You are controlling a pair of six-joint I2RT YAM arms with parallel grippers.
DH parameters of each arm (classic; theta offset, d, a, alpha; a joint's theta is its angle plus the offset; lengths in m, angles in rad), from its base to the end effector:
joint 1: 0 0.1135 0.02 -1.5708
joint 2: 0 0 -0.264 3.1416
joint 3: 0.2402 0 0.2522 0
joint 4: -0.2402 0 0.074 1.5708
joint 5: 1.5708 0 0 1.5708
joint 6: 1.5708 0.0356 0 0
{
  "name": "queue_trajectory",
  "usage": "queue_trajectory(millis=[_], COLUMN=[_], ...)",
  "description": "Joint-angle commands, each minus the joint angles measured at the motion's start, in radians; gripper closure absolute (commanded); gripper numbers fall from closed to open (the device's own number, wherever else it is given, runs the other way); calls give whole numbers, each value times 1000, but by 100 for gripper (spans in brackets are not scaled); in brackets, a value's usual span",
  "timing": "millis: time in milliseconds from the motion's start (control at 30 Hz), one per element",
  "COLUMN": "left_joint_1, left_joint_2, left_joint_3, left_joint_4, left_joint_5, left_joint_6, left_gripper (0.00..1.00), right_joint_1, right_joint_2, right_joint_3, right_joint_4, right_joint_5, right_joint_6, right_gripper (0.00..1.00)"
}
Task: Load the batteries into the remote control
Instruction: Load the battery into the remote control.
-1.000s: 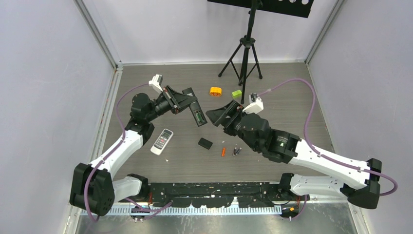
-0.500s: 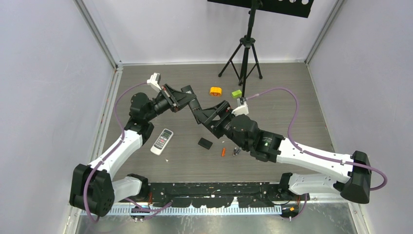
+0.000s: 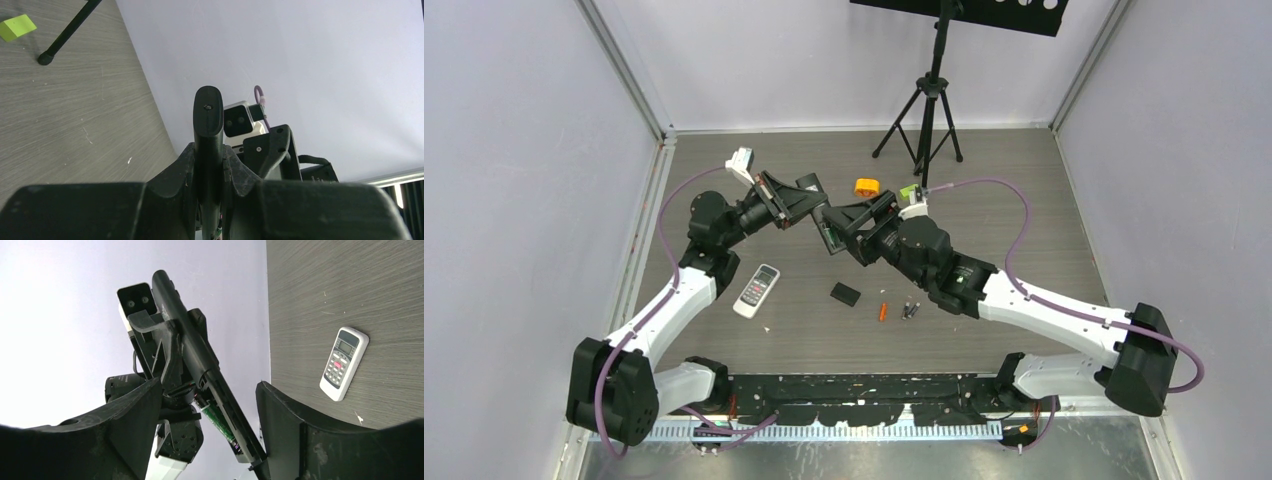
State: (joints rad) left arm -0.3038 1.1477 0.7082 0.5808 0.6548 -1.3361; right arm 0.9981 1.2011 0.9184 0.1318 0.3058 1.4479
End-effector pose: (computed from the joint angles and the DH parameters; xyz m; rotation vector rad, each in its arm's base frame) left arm 0.2416 -0.0985 0.3187 -0.2481 1.7221 -1.7404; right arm 0.1625 0.2323 0.3327 0.6909 1.8548 1.4824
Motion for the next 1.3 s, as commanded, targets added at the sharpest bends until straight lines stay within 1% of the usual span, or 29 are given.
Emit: queue_trajectory(millis=[0,300,400,633,733,767,867,933,1033,1100,1167,1200,1233,1267], left_joint_1=[-1,-1,-1,-1,-1,-1,-1,-1,-1,-1,-1,-1,-1,-1], left_joint_2=[-12,8,9,4,6,5,3,8,20,17,7,3,-1,-5], left_joint_3=[27,25,25,22,19,19,19,17,13,14,16,16,17,16], left_joint_4=[86,83,85,89,102,107,102,111,180,188,175,162,140,125], left_joint_5=[31,27,26,26,30,30,23,14,21,24,23,22,22,22], left_joint_6=[2,-2,-2,-4,-21,-27,-65,-116,-198,-218,-212,-203,-190,-179], left_gripper=[100,100,100,100,100,100,100,100,100,100,100,100,100,100], right_joint_1=[-26,-34,-36,-45,-50,-51,-53,-53,-53,-53,-53,-54,-56,-58], right_joint_2=[28,69,74,83,85,84,86,86,96,105,111,113,112,109], right_joint_3=[37,65,63,48,39,32,8,-4,-14,-17,-19,-19,-19,-22], right_joint_4=[79,98,100,143,156,165,211,225,244,254,264,267,272,277], right_joint_5=[-76,-151,-162,-191,-200,-202,-220,-229,-244,-255,-264,-268,-273,-273], right_joint_6=[25,-9,-1,26,36,38,39,37,30,25,21,16,9,1], right_gripper=[28,29,39,44,50,53,64,67,72,75,75,70,63,53])
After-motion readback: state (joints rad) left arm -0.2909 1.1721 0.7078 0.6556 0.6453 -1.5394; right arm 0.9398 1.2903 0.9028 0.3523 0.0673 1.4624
